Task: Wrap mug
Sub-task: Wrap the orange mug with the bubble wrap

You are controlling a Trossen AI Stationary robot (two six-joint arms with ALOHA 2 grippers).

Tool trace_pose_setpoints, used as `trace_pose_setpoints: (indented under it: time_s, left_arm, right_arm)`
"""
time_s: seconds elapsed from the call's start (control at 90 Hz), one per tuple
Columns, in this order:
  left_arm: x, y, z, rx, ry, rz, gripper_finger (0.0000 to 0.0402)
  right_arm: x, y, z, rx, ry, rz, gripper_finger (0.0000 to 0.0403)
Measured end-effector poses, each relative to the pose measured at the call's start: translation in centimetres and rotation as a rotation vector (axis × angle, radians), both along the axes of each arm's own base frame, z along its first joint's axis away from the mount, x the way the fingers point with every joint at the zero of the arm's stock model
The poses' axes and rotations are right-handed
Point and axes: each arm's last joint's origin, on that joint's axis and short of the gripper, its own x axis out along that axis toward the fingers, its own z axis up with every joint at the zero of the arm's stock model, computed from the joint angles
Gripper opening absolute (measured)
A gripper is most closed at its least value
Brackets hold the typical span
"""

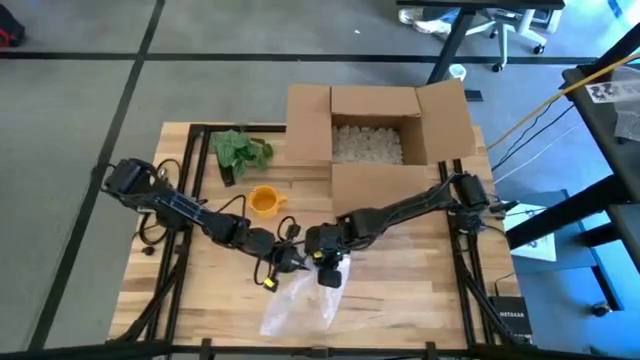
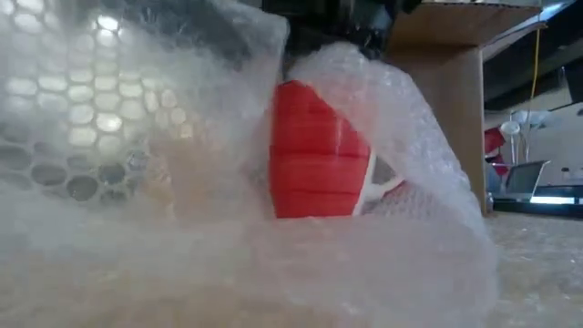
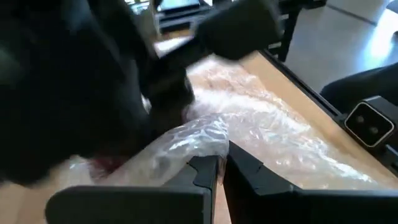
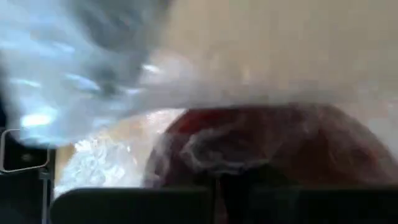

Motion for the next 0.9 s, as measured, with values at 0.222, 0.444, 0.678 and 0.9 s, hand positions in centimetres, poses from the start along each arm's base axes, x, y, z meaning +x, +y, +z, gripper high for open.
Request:
trace_pose_setpoints:
  time_s: [0.222,0.444,0.678,0.9]
  left_arm:
    - [0.3,0.8,-0.1,0.069,-0.008,0.007,0.0]
    - [0.3,0.9,-0.1,0.245,-0.054,-0.059,0.0]
    - [0.6,2.2,-0.9,0.358,-0.024,-0.102,0.0]
    - [1.0,3.1,-2.3,0.387,0.028,-0.116,0.0]
  right_arm:
    - [0.6,0.0,-1.1,0.029,0.002,0.007,0.0]
    - [0.9,0.0,-1.1,0.074,-0.025,0.036,0.0]
    - [0.9,0.0,-1.0,0.126,-0.002,0.038,0.0]
    - [1.1,0.3,-0.6,0.12,-0.011,0.051,0.0]
